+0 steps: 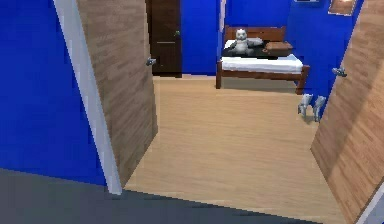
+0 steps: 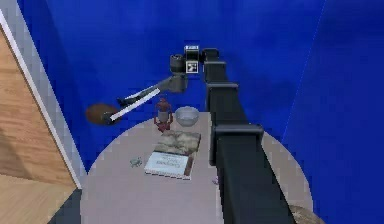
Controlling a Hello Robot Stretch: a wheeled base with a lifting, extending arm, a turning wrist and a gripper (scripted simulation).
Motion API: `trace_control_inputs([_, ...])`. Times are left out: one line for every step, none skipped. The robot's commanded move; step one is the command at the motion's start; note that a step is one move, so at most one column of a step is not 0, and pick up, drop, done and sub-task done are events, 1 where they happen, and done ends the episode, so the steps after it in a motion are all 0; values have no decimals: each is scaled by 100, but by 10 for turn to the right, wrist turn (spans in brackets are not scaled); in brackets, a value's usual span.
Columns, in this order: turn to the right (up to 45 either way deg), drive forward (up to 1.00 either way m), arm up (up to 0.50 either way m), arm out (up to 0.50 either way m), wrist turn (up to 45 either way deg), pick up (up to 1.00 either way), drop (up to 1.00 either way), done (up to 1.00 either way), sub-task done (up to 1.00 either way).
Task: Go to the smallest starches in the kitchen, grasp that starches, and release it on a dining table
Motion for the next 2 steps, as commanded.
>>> trace_control_inputs([0, 0, 0, 0, 450, 0, 0, 0, 0])
trace_control_inputs([0, 0, 0, 0, 390, 0, 0, 0, 0])
